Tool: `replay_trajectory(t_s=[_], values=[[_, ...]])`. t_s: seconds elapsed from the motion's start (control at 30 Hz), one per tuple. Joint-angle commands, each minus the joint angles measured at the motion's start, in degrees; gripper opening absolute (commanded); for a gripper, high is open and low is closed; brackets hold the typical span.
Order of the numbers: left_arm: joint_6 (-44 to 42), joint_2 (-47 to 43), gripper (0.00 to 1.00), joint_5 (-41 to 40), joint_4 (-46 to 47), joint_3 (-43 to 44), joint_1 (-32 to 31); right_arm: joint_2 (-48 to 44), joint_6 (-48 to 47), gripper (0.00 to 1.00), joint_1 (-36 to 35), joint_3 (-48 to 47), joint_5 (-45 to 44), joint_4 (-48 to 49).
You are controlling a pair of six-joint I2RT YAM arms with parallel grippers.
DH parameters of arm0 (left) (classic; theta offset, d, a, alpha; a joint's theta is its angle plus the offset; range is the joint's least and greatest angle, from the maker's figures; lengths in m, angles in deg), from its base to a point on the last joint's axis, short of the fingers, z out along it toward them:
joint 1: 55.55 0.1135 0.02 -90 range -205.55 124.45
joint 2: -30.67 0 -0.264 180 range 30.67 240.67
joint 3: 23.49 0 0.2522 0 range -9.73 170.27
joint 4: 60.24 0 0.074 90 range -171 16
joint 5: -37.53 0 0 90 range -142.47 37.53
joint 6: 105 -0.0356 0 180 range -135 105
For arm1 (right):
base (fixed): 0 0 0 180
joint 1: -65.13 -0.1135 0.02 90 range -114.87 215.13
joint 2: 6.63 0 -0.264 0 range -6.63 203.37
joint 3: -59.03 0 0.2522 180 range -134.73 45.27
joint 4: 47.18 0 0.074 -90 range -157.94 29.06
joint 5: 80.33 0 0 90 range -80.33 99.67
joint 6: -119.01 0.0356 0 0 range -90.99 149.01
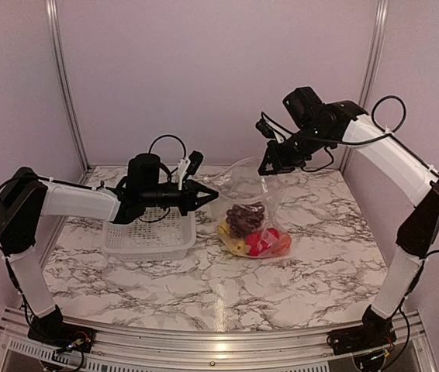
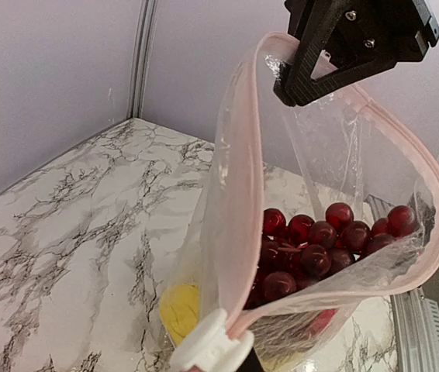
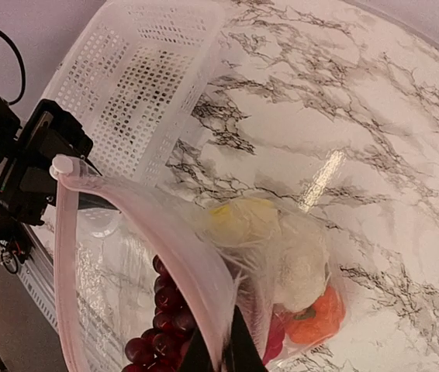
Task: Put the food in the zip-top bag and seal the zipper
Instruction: Pass from the right arm to the left, then pass from the left arm to the right
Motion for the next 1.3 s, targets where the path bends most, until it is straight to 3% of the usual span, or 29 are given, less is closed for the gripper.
replay_trajectory(t_s=[0.0, 0.17, 0.37, 0.63, 0.77, 0.9, 1.27], values=[[3.59, -1.64, 0.00, -0.75, 0.16, 1.71, 0.49, 0.71, 3.67, 0.10, -0.21, -6.13, 0.20, -0.92], [10.14, -4.68, 0.00, -1.71, -1.39, 1.19, 0.17, 0.43, 4.66, 0.20, -4.72, -11.59, -2.94, -3.20], [13.47, -8.40, 0.00, -6.35, -6.43, 0.99, -2.24, -1.71, 4.70, 0.21, -10.39, -10.56, -6.78, -4.06], [19.04, -10.32, 0.00, -14.73, -19.98, 5.70, -5.35, -3.63, 4.68, 0.20, -15.51, -10.26, -7.12, -4.23], [22.31, -11.25, 0.00, -17.28, -22.21, 6.68, -5.90, -4.14, 4.39, 0.28, -18.40, -7.17, -7.26, -5.16], [24.16, -11.46, 0.00, -17.32, -23.65, 7.79, -6.13, -4.19, 4.18, 0.45, -21.15, -4.34, -9.60, -4.90], [24.91, -13.90, 0.00, -13.72, -24.46, 7.70, -7.40, -0.37, 0.47, 0.45, -21.29, -2.94, -14.66, -4.00]])
